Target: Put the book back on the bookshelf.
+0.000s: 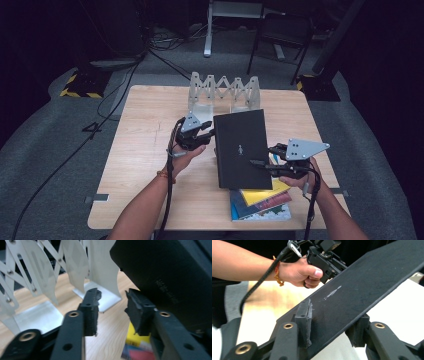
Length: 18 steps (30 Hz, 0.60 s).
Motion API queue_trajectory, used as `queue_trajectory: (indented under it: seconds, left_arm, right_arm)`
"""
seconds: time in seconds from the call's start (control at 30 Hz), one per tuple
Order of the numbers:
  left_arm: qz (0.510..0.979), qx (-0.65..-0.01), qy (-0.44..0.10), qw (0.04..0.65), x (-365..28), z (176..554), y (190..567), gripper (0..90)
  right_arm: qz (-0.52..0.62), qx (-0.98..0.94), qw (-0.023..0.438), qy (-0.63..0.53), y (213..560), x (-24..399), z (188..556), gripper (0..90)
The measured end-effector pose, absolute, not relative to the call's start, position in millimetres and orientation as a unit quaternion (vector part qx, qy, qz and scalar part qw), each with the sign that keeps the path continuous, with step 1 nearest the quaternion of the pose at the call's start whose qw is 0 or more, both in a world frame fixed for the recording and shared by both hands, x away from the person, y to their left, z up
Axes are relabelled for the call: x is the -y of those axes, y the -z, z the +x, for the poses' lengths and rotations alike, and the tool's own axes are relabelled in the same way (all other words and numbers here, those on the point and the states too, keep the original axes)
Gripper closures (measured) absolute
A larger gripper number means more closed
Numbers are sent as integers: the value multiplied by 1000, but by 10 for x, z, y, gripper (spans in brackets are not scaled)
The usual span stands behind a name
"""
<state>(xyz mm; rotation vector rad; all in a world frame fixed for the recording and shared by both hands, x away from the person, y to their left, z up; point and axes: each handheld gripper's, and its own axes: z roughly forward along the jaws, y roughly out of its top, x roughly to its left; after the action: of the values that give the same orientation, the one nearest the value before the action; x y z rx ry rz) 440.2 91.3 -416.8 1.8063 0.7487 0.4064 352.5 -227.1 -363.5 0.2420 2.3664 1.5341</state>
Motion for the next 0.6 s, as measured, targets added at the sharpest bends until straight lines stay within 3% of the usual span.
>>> queue_trajectory:
  seconds: [0.27, 0.6]
  left_arm:
    - [760, -301, -180, 546, -889, 4506, 3942, 665]
    - [761, -284, -205, 546, -786, 4449, 3786, 666]
  right_arm:
    - [54, -822, 194, -533, 3611, 2307, 3531, 638]
    - [51, -820, 199, -535, 3689, 2407, 3492, 674]
